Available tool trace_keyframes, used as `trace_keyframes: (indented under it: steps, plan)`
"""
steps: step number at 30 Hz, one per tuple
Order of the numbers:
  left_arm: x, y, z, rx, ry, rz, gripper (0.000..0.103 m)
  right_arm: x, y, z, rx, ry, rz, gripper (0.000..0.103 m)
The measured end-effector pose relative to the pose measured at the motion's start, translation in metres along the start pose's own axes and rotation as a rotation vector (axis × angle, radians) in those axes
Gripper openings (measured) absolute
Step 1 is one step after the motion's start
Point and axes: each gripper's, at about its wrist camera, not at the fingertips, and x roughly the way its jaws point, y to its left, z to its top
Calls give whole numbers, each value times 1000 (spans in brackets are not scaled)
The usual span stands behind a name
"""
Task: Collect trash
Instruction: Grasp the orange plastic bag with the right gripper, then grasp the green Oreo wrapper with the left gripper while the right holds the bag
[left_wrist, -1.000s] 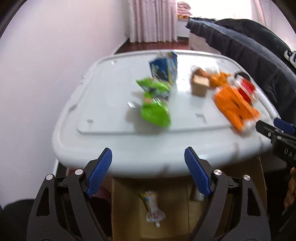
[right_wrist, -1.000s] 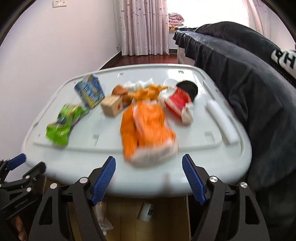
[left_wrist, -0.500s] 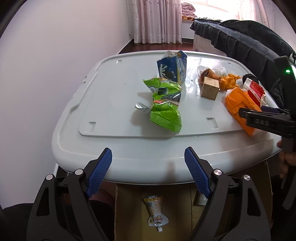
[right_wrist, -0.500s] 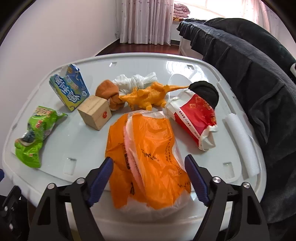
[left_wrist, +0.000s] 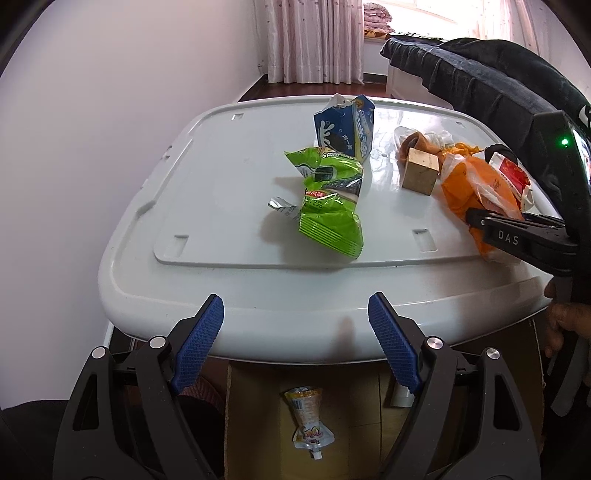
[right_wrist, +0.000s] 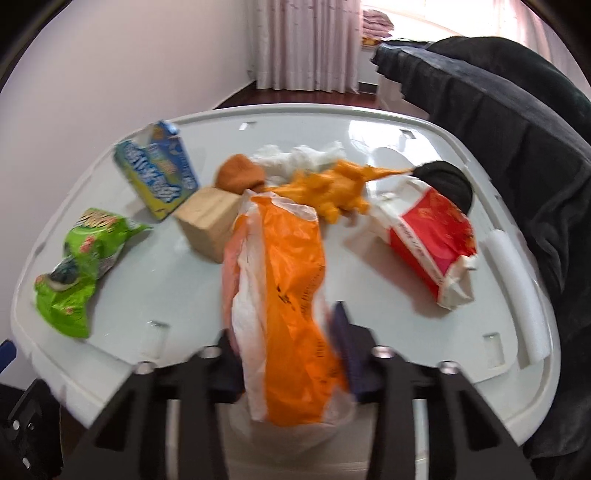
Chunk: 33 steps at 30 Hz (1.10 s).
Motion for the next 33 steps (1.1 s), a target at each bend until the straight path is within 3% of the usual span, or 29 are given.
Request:
trace_keyframes:
  steps: [5, 11, 16, 20, 24, 33]
  plan:
    - [5, 1, -1, -3, 8, 9, 79, -4, 2, -4, 4, -14, 6, 19]
    - [9, 2, 0, -23, 8, -10, 79, -12, -4, -10, 44, -15, 28, 17]
    - [6, -2, 6, -22, -38, -33, 79, -22, -18, -13, 102, -9, 60, 17]
    - [7, -13, 19, -4, -80, -54, 79, -27, -22, -14, 115, -19, 78, 17]
    - [16, -23, 39, 31, -108, -25, 79, -32, -23, -13, 120, -34, 88, 17]
    - [65, -23, 79, 43, -40, 12, 79, -34, -24, -14, 122, -38, 99, 17]
